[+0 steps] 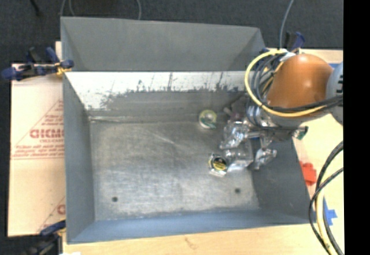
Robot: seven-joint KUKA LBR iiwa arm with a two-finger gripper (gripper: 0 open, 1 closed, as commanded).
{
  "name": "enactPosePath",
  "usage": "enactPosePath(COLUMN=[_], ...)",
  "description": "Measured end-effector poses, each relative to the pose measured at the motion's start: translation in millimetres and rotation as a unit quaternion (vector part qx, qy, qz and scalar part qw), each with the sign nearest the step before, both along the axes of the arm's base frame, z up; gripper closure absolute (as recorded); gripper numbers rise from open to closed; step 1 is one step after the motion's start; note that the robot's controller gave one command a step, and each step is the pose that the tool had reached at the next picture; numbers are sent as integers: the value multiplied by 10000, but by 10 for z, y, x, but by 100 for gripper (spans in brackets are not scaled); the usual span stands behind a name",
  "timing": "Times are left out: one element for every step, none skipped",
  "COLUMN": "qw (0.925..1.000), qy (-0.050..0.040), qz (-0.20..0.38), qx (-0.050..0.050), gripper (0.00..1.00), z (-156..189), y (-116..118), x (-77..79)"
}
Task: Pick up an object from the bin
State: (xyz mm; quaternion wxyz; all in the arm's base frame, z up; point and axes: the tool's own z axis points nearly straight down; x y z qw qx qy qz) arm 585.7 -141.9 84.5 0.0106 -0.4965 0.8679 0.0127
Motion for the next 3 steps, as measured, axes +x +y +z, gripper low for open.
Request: enactPosePath(qw=[9994,9993,9991], qy=[-4,-1,-20], qz=[354,373,387], qx=[-15,-26,-153], gripper=[0,100,100], z=[-73,-78,448], y=[70,58,76], x=[12,8,31])
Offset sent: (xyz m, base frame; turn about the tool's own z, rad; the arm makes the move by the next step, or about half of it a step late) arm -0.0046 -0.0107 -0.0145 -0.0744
